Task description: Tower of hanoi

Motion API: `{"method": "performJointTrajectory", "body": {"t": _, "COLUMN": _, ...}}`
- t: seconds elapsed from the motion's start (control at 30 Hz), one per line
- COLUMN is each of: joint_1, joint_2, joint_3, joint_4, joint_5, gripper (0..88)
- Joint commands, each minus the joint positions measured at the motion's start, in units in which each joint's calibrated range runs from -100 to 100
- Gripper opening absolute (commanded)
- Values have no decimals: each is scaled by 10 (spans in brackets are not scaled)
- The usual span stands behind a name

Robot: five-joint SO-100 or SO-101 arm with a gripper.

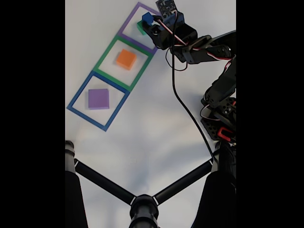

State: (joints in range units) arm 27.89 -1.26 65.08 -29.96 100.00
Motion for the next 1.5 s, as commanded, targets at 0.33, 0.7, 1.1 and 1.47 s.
{"method": "performJointTrajectory", "body": {"t": 0.33, "joint_1": -5, "joint_2": 33, "joint_3": -27, "joint_4": -59, "joint_5": 0, "gripper": 23}}
{"method": "performJointTrajectory", "body": {"t": 0.7, "joint_1": -4, "joint_2": 40, "joint_3": -24, "joint_4": -71, "joint_5": 0, "gripper": 136}}
{"method": "performJointTrajectory", "body": {"t": 1.1, "joint_1": 2, "joint_2": -93, "joint_3": -11, "joint_4": 53, "joint_5": 0, "gripper": 193}}
{"method": "performJointTrajectory", "body": {"t": 1.47, "joint_1": -16, "joint_2": -352, "joint_3": -260, "joint_4": 681, "joint_5": 0, "gripper": 0}}
